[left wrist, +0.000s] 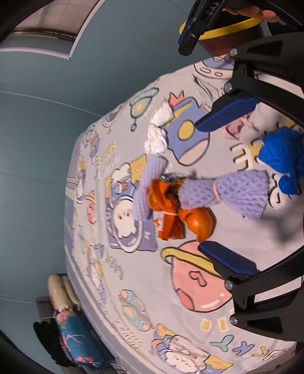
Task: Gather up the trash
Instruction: 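Move both tools back over the bed toward the remaining trash, then grasp the purple foam net with the left tool while the right tool grasps pink cloth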
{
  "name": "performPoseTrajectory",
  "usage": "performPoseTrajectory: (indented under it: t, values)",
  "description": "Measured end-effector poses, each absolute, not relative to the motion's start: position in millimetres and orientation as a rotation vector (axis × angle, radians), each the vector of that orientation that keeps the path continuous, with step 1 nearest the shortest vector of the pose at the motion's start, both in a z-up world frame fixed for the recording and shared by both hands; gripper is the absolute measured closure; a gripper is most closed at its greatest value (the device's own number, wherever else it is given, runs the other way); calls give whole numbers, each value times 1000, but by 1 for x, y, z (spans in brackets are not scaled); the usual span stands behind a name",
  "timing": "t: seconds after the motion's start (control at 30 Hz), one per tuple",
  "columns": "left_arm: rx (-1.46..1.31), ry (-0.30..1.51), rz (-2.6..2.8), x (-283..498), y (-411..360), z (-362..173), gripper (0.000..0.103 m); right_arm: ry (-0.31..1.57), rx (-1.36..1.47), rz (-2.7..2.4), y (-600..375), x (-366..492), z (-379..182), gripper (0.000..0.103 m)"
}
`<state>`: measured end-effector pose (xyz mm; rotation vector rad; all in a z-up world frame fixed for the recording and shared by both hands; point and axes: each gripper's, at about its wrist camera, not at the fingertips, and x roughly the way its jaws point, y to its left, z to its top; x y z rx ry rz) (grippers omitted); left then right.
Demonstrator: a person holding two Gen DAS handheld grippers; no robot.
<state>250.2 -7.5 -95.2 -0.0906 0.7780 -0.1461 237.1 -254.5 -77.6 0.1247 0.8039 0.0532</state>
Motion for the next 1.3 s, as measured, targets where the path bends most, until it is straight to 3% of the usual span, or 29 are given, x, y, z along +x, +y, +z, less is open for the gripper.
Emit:
performPoseTrajectory:
  t: [0.97,1.13,1.3]
  values:
    - [-111,872,-131,279,-14,-149,13,979,88,33,-235,285,-151,60]
    - [-90,887,-152,282,-22,-156,24,987,60,23,-230,292,-158,67]
    - [-82,929,-178,285,-27,-168,50,997,36,16,-226,297,-165,82]
